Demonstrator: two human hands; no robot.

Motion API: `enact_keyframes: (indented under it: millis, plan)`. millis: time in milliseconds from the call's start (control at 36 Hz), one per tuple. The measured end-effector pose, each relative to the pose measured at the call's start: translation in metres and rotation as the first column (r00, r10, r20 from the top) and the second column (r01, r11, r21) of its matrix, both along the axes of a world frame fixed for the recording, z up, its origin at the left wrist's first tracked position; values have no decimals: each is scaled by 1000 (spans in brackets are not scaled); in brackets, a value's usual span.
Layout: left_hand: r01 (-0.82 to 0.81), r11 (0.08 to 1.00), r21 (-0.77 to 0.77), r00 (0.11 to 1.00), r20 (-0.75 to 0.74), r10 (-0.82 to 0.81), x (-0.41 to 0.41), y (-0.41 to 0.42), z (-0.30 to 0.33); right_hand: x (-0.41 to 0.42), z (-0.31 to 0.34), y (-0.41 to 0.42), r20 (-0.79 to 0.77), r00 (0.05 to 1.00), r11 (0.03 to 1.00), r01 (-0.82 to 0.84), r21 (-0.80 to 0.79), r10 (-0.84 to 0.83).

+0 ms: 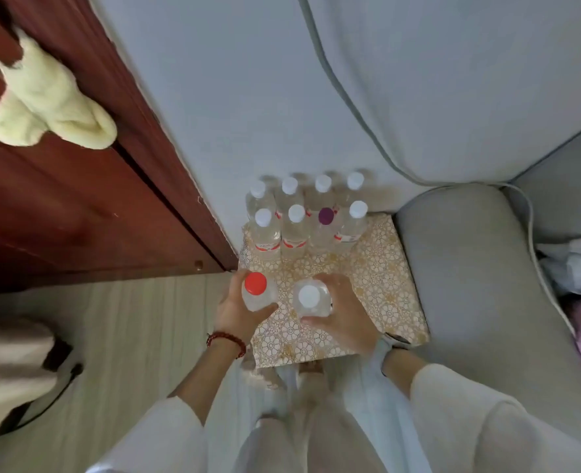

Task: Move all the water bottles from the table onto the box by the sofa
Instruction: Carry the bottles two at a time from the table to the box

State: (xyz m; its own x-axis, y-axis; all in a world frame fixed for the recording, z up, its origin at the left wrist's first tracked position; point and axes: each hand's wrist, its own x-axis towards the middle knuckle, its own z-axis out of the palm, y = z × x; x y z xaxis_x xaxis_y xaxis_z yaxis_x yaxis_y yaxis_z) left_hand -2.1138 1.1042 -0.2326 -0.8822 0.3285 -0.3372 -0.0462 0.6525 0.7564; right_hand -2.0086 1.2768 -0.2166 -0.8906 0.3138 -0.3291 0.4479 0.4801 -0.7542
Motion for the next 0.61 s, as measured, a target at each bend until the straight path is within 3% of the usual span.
enact_keyframes:
  millis: [278, 444, 611]
  plan:
    - [-12, 1000, -26, 1000, -28, 12, -37, 44, -55, -67, -47, 31, 7, 998, 997, -58, -41, 59]
    - [-43, 998, -44, 998, -42, 41, -49, 58, -57, -84, -53, 31, 24, 1000, 998, 11, -58, -10]
    - [-100, 995, -1, 994, 39, 100, -47, 56, -55, -83, -56, 25, 29, 991, 984, 133, -118, -131]
